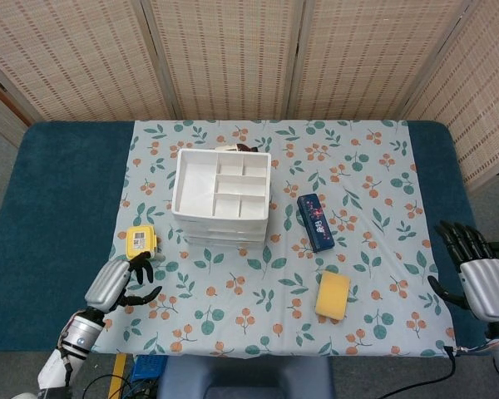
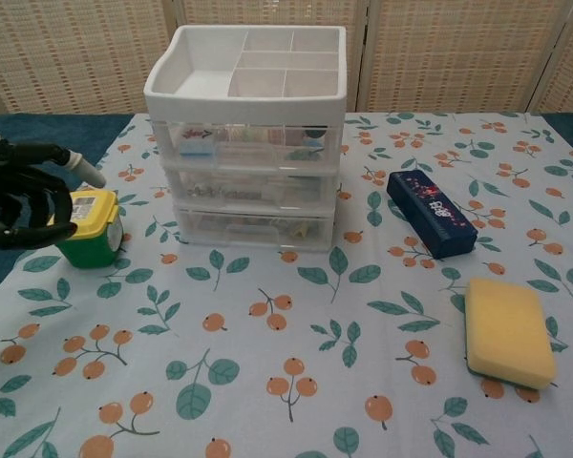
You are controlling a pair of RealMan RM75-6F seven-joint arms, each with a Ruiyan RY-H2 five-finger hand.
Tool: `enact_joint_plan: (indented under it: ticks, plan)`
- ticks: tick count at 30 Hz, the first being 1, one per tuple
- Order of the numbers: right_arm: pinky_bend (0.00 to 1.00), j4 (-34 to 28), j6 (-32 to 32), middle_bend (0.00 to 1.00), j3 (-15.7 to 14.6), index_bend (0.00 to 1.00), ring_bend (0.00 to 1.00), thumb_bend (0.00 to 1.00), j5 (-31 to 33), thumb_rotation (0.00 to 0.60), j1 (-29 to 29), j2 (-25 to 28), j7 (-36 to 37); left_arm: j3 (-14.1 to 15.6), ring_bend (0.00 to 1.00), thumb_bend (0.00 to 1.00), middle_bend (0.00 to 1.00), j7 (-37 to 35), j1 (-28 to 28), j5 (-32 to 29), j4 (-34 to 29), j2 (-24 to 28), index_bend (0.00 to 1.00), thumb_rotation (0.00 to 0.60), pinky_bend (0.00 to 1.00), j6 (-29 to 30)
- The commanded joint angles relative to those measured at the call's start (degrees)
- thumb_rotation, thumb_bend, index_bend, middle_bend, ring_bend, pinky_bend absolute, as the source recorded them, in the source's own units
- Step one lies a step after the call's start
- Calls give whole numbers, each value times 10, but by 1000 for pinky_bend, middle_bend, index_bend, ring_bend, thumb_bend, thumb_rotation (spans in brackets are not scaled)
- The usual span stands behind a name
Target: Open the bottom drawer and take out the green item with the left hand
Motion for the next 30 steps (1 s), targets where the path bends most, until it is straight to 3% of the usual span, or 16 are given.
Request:
enact_joint_plan:
  ticks: [1, 16, 30]
  plan:
    - [0, -2, 2, 41, 1, 0, 0, 327, 0, 600, 0, 2, -1, -12, 703, 278, 668, -67, -36, -18, 11, -39, 288, 600, 959, -51]
    - [0, -6, 4, 41, 1, 0, 0, 327, 7, 600, -3, 5, -5, -66, 869, 278, 763, -252, -92, -132, 70, -173, 204, 600, 1000, -146]
    - [0, -4, 4, 41, 1, 0, 0, 327, 13, 600, -6, 4, -2, -109, 904, 278, 803, -287, -94, -223, 119, -274, 190, 600, 1000, -141]
